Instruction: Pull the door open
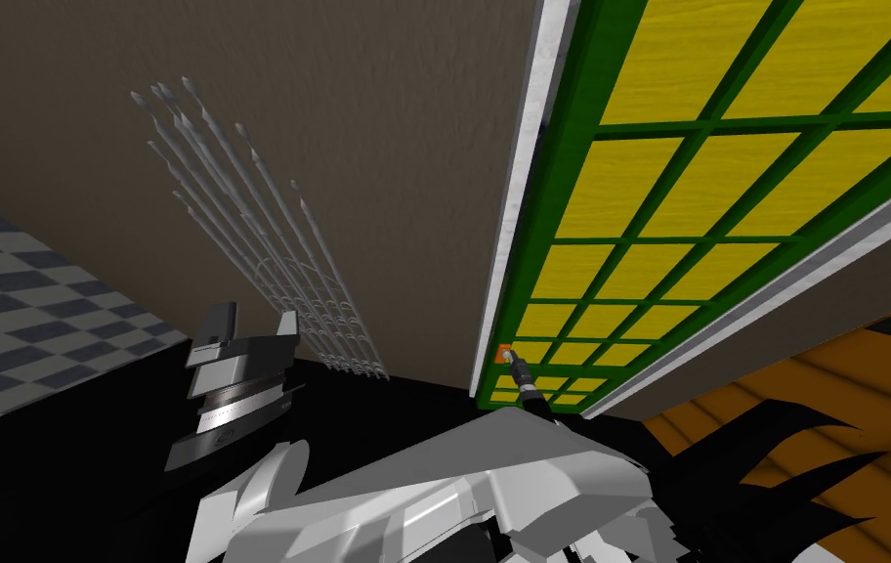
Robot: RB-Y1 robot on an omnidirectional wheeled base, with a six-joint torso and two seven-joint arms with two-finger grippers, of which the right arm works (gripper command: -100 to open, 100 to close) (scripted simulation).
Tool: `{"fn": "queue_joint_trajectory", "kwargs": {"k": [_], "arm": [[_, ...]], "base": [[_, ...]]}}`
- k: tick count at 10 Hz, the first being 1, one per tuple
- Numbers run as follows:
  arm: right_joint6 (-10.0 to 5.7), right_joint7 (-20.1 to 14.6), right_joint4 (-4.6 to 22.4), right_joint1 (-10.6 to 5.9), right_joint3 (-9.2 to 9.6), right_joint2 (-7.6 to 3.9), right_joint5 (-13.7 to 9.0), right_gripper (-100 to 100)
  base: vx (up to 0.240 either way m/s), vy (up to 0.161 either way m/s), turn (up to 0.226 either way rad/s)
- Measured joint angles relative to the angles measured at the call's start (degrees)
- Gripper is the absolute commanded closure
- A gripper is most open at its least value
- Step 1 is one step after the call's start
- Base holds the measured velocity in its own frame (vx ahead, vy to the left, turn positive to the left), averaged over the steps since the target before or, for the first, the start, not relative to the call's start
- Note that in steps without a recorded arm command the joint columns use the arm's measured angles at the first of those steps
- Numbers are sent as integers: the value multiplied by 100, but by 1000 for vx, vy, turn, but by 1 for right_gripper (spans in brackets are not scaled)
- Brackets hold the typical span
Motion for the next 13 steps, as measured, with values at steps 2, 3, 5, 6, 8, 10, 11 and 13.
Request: {"fn": "queue_joint_trajectory", "kwargs": {"k": [2, 3, 5, 6, 8, 10, 11, 13], "arm": [[-4, -257, 77, -67, 45, 4, -61, 100], [24, -425, 108, -111, 84, -7, -118, 100], [60, -709, 88, -114, 140, -7, -183, 100], [65, -830, 118, -140, 160, -11, -204, 100], [115, -1146, 141, -198, 229, -16, -299, -100], [138, -1361, 175, -252, 209, 14, -361, -100], [147, -1469, 168, -280, 207, 38, -388, -100], [143, -1762, 240, -379, 205, 86, -454, -100]], "base": [[-55, -8, 32], [-49, -12, 24], [-39, -10, 18], [-49, -9, 22], [-70, -19, 44], [-87, -17, 34], [-98, 6, 52], [-93, 9, 42]]}}
